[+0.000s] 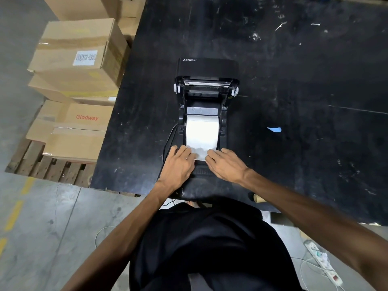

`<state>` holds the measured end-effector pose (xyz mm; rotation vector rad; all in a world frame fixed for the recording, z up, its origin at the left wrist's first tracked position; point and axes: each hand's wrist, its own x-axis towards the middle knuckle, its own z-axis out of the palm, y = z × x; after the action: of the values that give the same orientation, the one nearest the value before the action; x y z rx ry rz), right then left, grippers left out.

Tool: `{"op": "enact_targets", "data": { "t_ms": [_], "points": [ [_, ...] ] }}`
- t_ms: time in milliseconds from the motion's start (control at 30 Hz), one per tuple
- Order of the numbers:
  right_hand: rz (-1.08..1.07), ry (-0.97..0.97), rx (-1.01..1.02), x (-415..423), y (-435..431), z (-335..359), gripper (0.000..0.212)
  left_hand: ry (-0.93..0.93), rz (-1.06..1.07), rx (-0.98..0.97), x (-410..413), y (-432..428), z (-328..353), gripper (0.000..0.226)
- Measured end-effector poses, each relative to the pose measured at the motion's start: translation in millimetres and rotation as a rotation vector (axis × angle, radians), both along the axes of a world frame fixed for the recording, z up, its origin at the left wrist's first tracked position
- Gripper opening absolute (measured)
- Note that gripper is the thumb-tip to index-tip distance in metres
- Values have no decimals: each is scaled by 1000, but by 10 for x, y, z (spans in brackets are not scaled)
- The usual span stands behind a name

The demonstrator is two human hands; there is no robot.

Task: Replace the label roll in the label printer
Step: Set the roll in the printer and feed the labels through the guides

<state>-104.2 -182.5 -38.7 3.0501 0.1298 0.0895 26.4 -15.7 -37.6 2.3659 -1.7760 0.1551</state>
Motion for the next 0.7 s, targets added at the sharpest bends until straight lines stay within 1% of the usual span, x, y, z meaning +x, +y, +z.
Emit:
{"op": "enact_targets", "data": {
  "t_ms": [100, 200, 300, 367, 467, 567, 700],
  "points": [
    [-56, -24, 22, -19, 28, 9, 15, -7, -16, -38, -3, 4, -26, 9],
    [-194, -33, 83, -58, 75, 12, 24, 4, 19, -27, -17, -6, -23, 5],
    [-311, -73, 148, -73, 119, 51, 17, 11, 46, -12, -36, 0, -11, 4],
    [-333, -59, 131, -67, 149, 88, 13, 7, 51, 8, -46, 17, -14, 1],
    [-356, 26, 100, -12, 213, 159, 12, 38, 96, 33, -59, 26, 7, 14],
    [-373, 205, 47, 80, 271, 221, 5, 46, 113, 40, -74, 21, 59, 24],
    [-333, 332, -69, 113, 307, 265, 18, 0, 83, 84, -75, 48, 107, 29]
  ]
}}
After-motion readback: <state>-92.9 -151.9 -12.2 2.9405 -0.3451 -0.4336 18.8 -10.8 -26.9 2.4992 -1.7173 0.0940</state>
